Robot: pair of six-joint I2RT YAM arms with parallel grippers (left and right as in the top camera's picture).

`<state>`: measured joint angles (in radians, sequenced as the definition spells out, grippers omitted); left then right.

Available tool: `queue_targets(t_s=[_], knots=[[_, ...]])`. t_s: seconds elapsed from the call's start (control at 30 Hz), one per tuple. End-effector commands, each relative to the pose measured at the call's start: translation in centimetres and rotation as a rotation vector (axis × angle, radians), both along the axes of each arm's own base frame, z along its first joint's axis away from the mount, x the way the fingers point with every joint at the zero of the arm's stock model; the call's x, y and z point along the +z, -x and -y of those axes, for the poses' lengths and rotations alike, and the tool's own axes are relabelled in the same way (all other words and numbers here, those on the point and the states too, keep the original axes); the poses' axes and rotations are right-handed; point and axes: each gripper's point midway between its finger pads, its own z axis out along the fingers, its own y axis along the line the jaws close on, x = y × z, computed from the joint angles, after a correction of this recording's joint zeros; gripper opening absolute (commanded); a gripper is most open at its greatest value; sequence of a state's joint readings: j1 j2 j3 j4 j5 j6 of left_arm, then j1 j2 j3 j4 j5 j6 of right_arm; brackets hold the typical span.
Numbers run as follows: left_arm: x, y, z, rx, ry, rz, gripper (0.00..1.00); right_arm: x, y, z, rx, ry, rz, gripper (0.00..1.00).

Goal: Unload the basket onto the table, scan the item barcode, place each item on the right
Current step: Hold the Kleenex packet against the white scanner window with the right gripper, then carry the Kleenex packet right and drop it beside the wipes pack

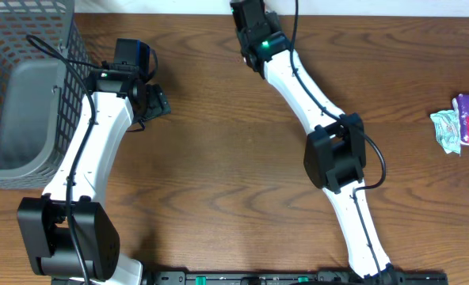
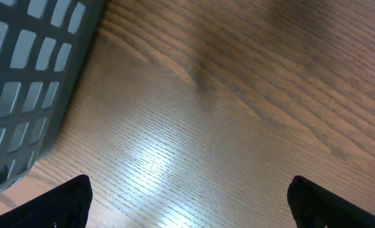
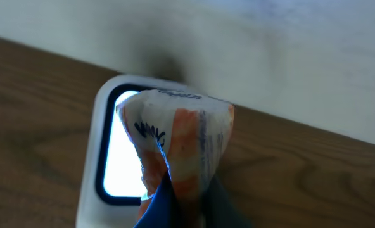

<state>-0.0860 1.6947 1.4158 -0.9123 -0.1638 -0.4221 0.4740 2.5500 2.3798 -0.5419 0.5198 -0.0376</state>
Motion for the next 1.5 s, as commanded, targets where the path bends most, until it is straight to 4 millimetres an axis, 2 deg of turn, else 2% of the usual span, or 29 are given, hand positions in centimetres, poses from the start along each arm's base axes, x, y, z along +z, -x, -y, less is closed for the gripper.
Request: queue_targets(t_s=[0.0, 0.23, 0.33, 0.47, 0.57, 0.67, 0.83, 1.03, 1.1, 1.2, 1.23, 1.33, 1.43, 1.47], knots=[[0.2, -0.1, -0.4, 0.019, -0.012, 0.006, 0.98, 0.8, -0.2, 0.8, -0.06, 0.028, 0.034, 0.01], [0.2, -0.1, -0.4, 0.019, -0.012, 0.006, 0.98, 5.5, 0.3, 6.3, -0.223, 0.046, 0.083, 0.01], [0.2, -0.1, -0.4, 0.02, -0.012, 0.006, 0.98, 6.3, 1.1, 10.3, -0.296, 0.046, 0.042, 0.01], [0.2, -0.1, -0.4, 0.02, -0.012, 0.006, 0.98, 5.6, 2.4, 15.2, -0.393, 0.058, -0.044, 0.01], [0.2, -0.1, -0.4, 0.02, -0.012, 0.006, 0.98, 4.3, 3.9, 19.0, -0.447, 0.11, -0.144, 0.01], [0.2, -0.1, -0.4, 0.019, -0.012, 0.006, 0.98, 3.7, 5.9, 23.8, -0.539, 0.198, -0.23, 0.01], [0.2, -0.1, -0.4, 0.02, -0.012, 0.006, 0.98, 4.0, 9.7, 31.9, -0.704, 0.356, -0.351, 0.01], [0.2, -0.1, -0.4, 0.02, -0.012, 0.006, 0.98, 3.5, 13.6, 38.6, -0.812, 0.391, -0.499, 0.01], [0.2, -0.1, -0.4, 0.02, -0.012, 0.006, 0.98, 1.8, 15.2, 40.8, -0.83, 0.304, -0.58, 0.01], [0.2, -0.1, -0.4, 0.02, -0.012, 0.006, 0.98, 0.5, 16.5, 42.5, -0.852, 0.26, -0.634, 0.02], [0.2, -0.1, -0.4, 0.02, -0.012, 0.006, 0.98, 0.2, 16.9, 43.0, -0.861, 0.252, -0.648, 0.06], [0.2, -0.1, -0.4, 0.02, -0.012, 0.006, 0.98, -0.9, 18.1, 44.4, -0.887, 0.239, -0.686, 0.39], [0.2, -0.1, -0.4, 0.02, -0.012, 0.006, 0.98, -1.6, 19.0, 45.4, -0.908, 0.237, -0.712, 0.6], [0.2, -0.1, -0.4, 0.02, -0.012, 0.006, 0.98, -2.0, 19.4, 45.8, -0.918, 0.234, -0.721, 0.72]])
